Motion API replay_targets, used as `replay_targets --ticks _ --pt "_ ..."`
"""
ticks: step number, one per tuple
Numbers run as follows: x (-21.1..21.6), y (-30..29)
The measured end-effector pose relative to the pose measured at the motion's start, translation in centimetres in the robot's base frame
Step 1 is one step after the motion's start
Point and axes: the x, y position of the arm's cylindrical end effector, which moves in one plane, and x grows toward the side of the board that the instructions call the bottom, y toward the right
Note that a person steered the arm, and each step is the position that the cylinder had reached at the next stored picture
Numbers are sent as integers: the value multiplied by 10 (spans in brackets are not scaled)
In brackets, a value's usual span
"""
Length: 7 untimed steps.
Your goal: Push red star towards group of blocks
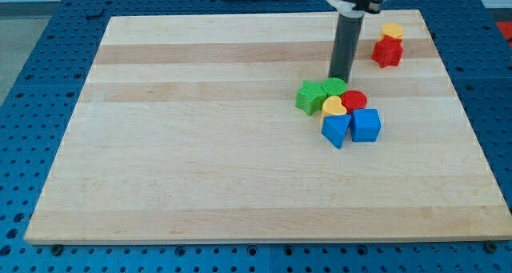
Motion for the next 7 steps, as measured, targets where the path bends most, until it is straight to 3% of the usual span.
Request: replay_targets --ticks 3,4,5,7 --pt "-1 132" --pt "-40 143" --pt "-64 136" --pt "-43 7"
